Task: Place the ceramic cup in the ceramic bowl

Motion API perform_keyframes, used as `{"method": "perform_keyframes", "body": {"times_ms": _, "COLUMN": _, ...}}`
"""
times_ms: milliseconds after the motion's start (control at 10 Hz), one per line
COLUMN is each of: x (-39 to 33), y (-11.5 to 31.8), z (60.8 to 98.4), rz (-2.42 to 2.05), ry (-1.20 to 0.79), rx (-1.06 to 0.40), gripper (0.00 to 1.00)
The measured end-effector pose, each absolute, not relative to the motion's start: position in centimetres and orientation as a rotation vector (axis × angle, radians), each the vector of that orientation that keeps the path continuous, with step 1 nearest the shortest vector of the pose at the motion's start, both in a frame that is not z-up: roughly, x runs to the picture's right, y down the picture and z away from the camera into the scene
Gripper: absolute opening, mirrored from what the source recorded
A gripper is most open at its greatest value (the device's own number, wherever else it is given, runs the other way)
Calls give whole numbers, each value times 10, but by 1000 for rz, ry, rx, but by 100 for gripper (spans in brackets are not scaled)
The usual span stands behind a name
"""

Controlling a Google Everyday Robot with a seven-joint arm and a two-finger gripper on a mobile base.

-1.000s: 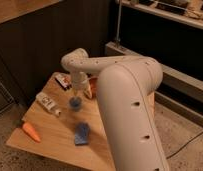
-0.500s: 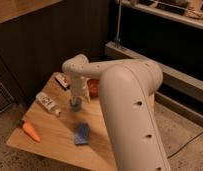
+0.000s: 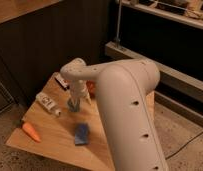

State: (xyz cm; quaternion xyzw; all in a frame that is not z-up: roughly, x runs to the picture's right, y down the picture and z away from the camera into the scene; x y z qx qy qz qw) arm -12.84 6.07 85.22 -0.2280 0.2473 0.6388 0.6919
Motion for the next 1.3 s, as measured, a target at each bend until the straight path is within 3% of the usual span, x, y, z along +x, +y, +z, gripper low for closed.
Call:
{"method": "perform_keyframes", "body": {"times_ms": 100, "x": -137, "y": 49, "z": 849, "rz": 1415, "ry": 523, "rx": -486, "gripper": 56}}
{"method": "perform_keyframes", "body": {"times_ms": 200, "x": -145, "y": 36, "z": 844, "rz": 1390, "ry": 490, "rx": -454, "gripper": 43}}
{"method": "perform_keyframes", "body": {"times_ms": 300, "x": -147, "y": 36, "z": 842, "rz": 1380, "ry": 485, "rx": -449, "gripper": 36}}
{"method": "perform_keyframes", "body": {"times_ms": 500, "x": -146, "y": 45, "z": 841, "rz": 1350, "ry": 498, "rx": -442, "gripper": 13}}
{"method": "perform_keyframes", "body": {"times_ms": 700, "x": -143, "y": 55, "z": 842, "rz": 1343, "ry": 526, "rx": -440, "gripper": 1}}
{"method": "perform_keyframes", "body": {"times_ms": 800, "x": -142, "y": 57, "z": 842, "rz": 1344, "ry": 535, "rx": -438, "gripper": 1}}
{"method": "perform_keyframes", "body": {"times_ms": 1300, "x": -136, "y": 62, "z": 842, "rz": 1363, "ry": 559, "rx": -448, "gripper": 47}}
